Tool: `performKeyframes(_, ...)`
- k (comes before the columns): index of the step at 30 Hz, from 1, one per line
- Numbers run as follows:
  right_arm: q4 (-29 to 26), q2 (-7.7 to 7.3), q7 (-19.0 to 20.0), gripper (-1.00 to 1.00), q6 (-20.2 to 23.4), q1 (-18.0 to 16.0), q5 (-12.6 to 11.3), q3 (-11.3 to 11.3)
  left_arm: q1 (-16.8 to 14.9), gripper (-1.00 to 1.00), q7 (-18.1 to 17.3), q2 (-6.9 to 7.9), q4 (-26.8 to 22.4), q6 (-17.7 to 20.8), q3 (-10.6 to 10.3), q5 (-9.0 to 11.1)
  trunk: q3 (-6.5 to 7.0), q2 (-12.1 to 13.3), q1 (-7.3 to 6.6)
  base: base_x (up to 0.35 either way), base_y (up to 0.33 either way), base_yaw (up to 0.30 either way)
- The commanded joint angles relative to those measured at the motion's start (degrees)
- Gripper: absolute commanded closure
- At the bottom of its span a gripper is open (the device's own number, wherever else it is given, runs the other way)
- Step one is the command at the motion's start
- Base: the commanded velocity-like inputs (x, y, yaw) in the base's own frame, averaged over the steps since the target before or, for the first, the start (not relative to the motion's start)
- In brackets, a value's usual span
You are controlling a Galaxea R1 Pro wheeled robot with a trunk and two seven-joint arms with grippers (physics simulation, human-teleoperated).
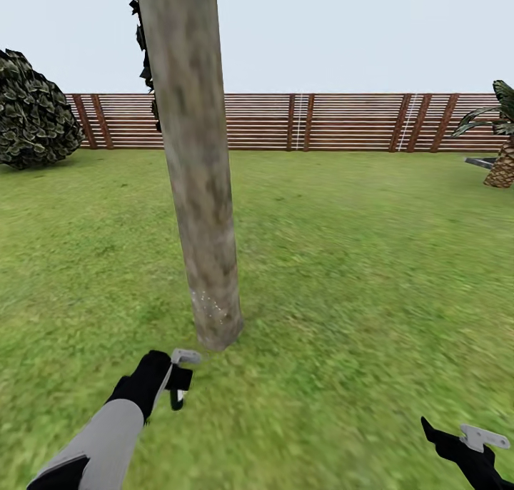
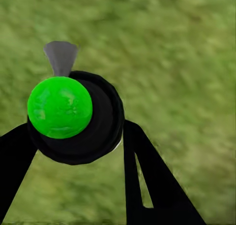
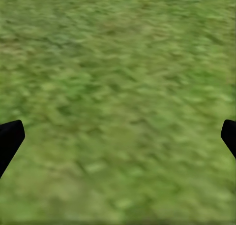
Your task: In the garden, pick up the pesticide atomizer on the floor and spray pesticide onto both trees until each tree trunk is fully covered.
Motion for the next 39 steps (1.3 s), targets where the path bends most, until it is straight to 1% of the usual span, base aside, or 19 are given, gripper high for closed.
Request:
performKeyframes(1,0.0,0.0,0.0,-1.0,0.0,0.0,0.0,0.0,0.0,1.0,0.0,0.57,0.5,0.0,0.0,0.3,0.0,0.0,0.0,0.0,0.0,0.0)
performKeyframes(2,0.0,0.0,0.0,-1.0,0.0,0.0,0.0,0.0,0.0,1.0,0.0,1.3,1.6,-0.2,0.0,0.4,0.0,0.0,0.0,0.0,0.0,0.0)
performKeyframes(3,0.0,0.03,0.0,-1.0,0.0,0.0,0.0,0.0,0.0,1.0,-0.1,1.56,2.5,-0.3,-0.1,0.4,0.0,0.0,0.0,0.0,0.0,0.0)
performKeyframes(5,0.0,0.06,0.0,-1.0,0.0,0.0,0.0,0.0,0.0,1.0,-0.1,1.6,3.8,-0.4,-0.2,0.3,0.0,0.0,0.0,0.0,0.0,0.0)
performKeyframes(7,0.0,0.03,0.0,-1.0,0.0,0.0,0.0,0.0,0.0,1.0,-0.1,1.25,4.4,-0.4,-0.3,0.3,0.0,0.0,0.0,0.0,0.0,0.0)
performKeyframes(10,0.1,0.11,0.0,-1.0,0.0,0.0,0.1,0.1,0.0,1.0,-0.2,-0.17,4.7,-0.4,-0.4,0.3,0.0,0.0,0.0,0.0,0.0,0.0)
performKeyframes(13,0.5,0.08,0.0,-1.0,-0.1,0.0,0.2,0.0,0.0,1.0,-0.2,-2.23,4.7,-0.3,-0.5,0.3,0.0,0.0,0.0,0.0,0.0,0.0)
performKeyframes(14,0.9,0.02,0.0,-1.0,-0.1,0.0,0.2,0.1,-0.2,1.0,-0.1,-3.43,4.6,-0.2,-0.6,0.2,0.0,0.0,0.0,0.0,0.0,0.0)
performKeyframes(17,1.0,0.0,0.0,-1.0,-0.1,0.0,0.2,0.0,-0.3,1.0,0.0,-4.0,4.5,-0.1,-0.6,0.2,0.0,0.0,0.0,0.0,0.0,0.0)
performKeyframes(21,1.1,0.0,0.0,-1.0,-0.1,0.0,0.2,0.0,-0.6,1.0,0.1,-3.82,4.2,0.3,-0.5,0.0,0.0,0.0,0.0,0.0,0.0,0.0)
performKeyframes(26,1.1,0.0,-0.1,-1.0,-0.1,0.0,0.2,0.0,-1.1,1.0,0.1,-3.19,3.7,0.8,-0.5,-0.4,0.0,0.0,0.0,0.0,0.0,0.0)
performKeyframes(27,1.1,0.0,-0.1,-1.0,-0.1,0.0,0.2,0.0,-1.1,1.0,0.1,-2.32,3.7,1.0,-0.5,-0.4,0.0,0.0,0.0,0.0,0.0,0.0)
performKeyframes(29,1.1,0.0,-0.1,-1.0,-0.1,0.0,0.2,0.0,-1.6,1.0,0.0,-1.37,3.6,2.1,-0.6,-0.3,0.0,0.0,0.0,0.0,0.0,0.0)
performKeyframes(30,1.1,0.0,-0.1,-1.0,-0.1,0.0,0.2,0.0,-1.8,1.0,-0.3,-1.21,3.4,2.3,-0.6,-0.2,0.0,0.0,0.0,0.0,0.0,0.0)
performKeyframes(35,1.1,0.03,-0.1,-1.0,-0.1,0.0,0.2,0.0,-1.5,1.0,-0.7,-1.09,2.4,2.2,-0.7,0.1,0.0,0.0,0.0,0.11,0.073,0.0)
performKeyframes(39,1.1,0.01,-0.1,-1.0,-0.4,0.0,0.2,0.0,-1.5,1.0,-0.1,-0.99,2.6,2.2,-0.6,0.2,0.0,0.0,0.0,0.233,0.178,0.0)
